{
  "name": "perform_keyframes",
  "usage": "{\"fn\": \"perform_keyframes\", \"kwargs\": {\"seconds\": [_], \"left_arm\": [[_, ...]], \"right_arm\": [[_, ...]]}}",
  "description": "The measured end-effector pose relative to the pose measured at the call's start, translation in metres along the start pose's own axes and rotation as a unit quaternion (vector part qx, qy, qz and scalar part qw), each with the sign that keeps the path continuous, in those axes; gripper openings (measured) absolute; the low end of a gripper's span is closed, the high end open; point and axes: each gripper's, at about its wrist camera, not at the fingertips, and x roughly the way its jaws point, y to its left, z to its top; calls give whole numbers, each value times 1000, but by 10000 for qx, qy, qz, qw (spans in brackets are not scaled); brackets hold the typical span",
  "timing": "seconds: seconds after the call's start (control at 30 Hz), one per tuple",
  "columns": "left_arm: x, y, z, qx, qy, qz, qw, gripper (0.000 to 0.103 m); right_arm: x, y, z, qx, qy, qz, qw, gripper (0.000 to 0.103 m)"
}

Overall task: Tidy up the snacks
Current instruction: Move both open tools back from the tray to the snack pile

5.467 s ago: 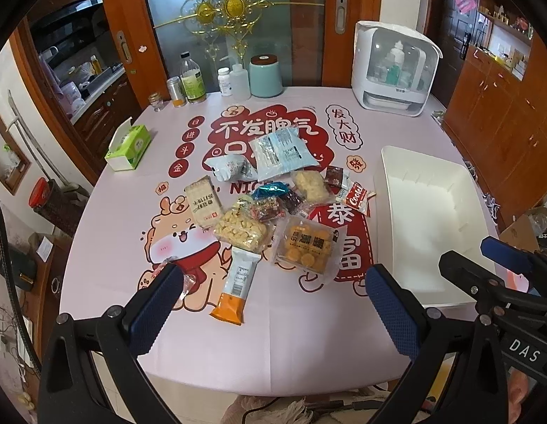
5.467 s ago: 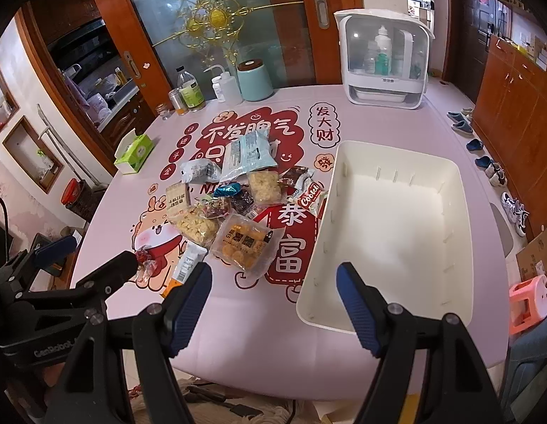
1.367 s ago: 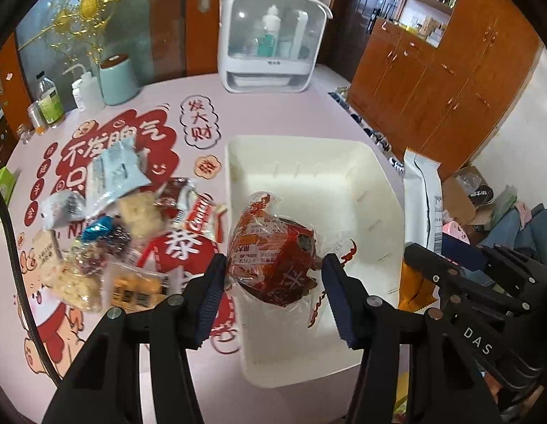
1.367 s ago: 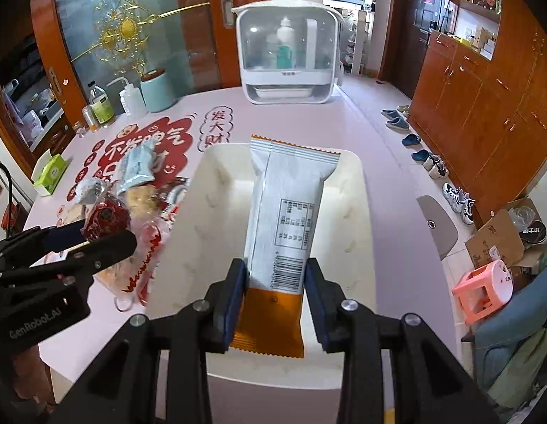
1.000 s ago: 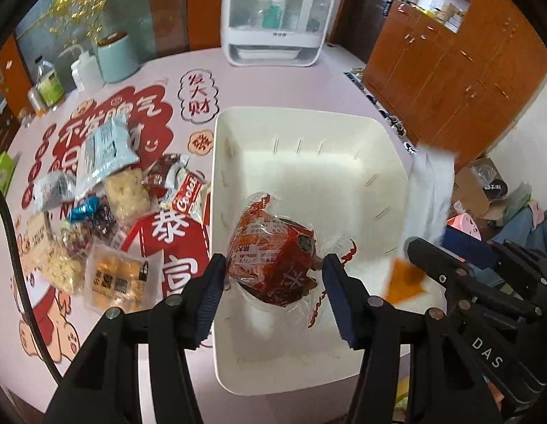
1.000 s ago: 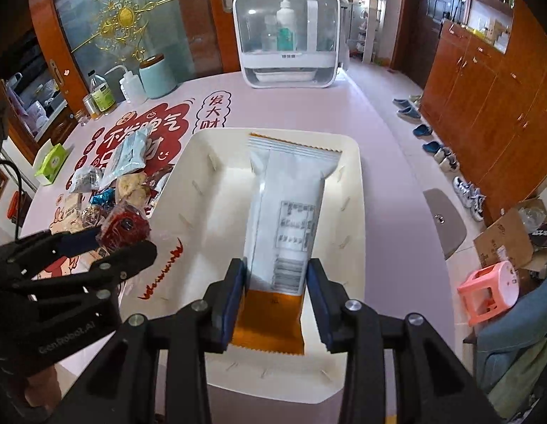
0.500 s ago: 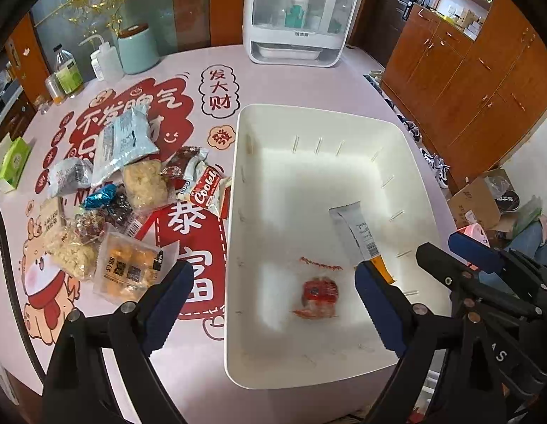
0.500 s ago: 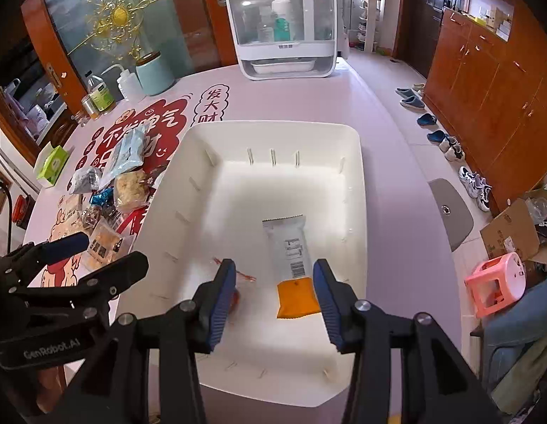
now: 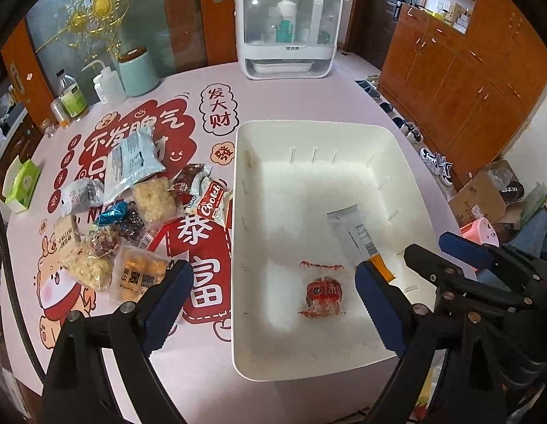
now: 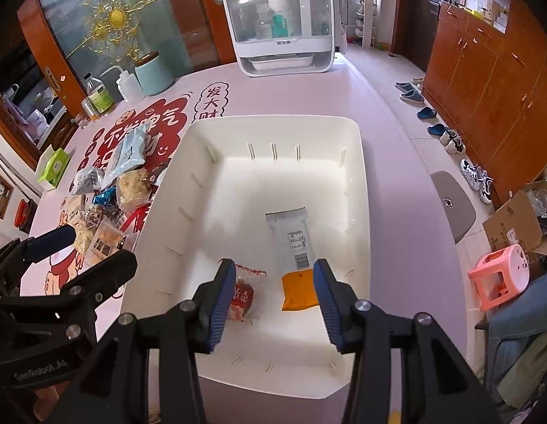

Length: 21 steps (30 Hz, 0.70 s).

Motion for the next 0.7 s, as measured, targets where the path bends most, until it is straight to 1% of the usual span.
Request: {"fn": "perform_keyframes", "kwargs": {"seconds": [0.33, 0.53, 0.7], "left_arm": [[-10, -3, -3, 66, -117, 51, 9999, 92], [-19, -2, -6, 106, -219, 112, 9996, 92], [-29, 4, -10, 121, -364, 202, 9991, 92]], "right_arm": [[-3, 2, -5, 7, 6, -12, 10000, 46], [-10, 3, -10, 35, -77, -10, 10000, 46], [-18, 7, -10, 36, -229, -74, 9997, 46]]}}
